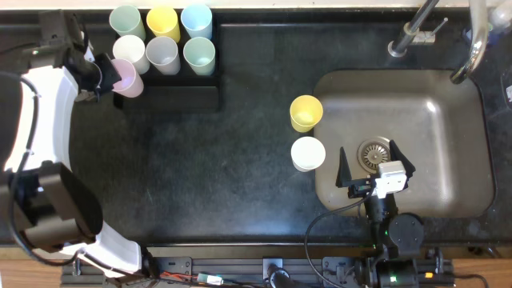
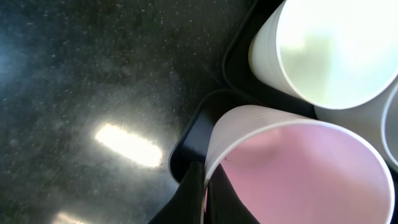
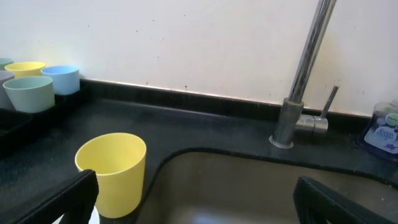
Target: Store Cups
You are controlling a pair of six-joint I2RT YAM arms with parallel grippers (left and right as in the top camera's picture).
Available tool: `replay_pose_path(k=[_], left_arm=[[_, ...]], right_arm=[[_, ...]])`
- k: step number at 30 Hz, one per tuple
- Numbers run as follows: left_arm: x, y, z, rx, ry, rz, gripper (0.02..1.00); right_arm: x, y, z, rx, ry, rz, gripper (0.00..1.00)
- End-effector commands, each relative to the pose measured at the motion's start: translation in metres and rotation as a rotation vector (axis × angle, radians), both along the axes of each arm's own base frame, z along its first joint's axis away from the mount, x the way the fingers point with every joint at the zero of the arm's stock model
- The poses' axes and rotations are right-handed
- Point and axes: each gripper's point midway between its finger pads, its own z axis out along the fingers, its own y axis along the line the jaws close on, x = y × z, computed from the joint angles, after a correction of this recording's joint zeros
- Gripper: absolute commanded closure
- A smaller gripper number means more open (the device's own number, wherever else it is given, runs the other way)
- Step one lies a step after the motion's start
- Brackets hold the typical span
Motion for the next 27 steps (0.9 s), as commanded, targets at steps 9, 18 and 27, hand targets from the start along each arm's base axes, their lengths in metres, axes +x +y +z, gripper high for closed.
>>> replay_pose_path(k=[9,18,27], left_arm=[[0.005,-0.002,-0.018,-0.02,0.023,-0.02,0.98],[0.005,-0.002,-0.041,-0.031,0.076,-0.019,0.965],[0.005,0.0,-0.041,-0.024,0.076,-0.016,0.844]], right_arm=[[0.0,-0.001,-0.003,-0.004,-0.001,-0.002,0.007],[0.0,-0.001,-0.003,-0.004,-0.001,-0.002,0.001],[0.0,-0.001,-0.003,-0.004,-0.001,-0.002,0.003]])
